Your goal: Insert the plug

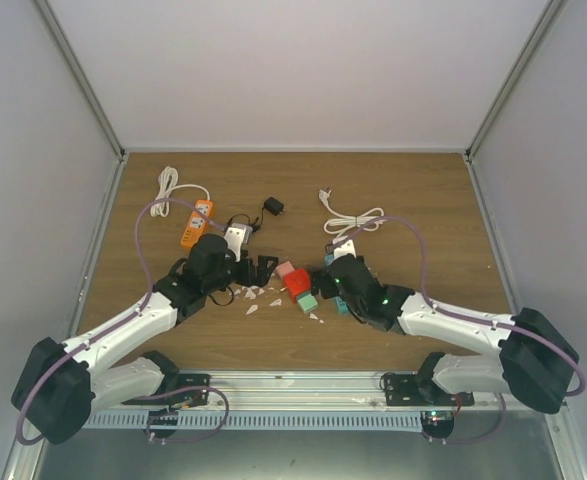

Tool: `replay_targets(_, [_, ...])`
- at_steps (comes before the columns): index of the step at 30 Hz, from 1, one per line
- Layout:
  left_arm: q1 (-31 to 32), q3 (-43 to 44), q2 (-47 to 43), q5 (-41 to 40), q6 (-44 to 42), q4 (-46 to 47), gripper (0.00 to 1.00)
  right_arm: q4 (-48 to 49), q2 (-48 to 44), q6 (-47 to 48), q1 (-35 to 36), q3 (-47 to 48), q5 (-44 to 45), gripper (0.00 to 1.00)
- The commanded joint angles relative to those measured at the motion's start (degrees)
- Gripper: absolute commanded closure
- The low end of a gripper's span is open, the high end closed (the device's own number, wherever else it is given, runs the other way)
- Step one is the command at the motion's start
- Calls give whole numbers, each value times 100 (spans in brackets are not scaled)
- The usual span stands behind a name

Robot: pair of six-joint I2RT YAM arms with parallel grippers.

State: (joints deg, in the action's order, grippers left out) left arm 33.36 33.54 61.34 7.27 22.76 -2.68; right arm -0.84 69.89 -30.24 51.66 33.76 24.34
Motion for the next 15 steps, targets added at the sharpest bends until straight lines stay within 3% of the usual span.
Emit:
replay_targets(1, [-206,-208,40,302,232,521,1,255,98,582,257,149,-789,7])
replay_targets(8, [-454,-472,-2,664,307,735,1,588,699,880,433,380,-1574,14])
replay_targets(15, [-549,-601,-29,706,301,785,1,553,1356,875,435,664,-1658,18])
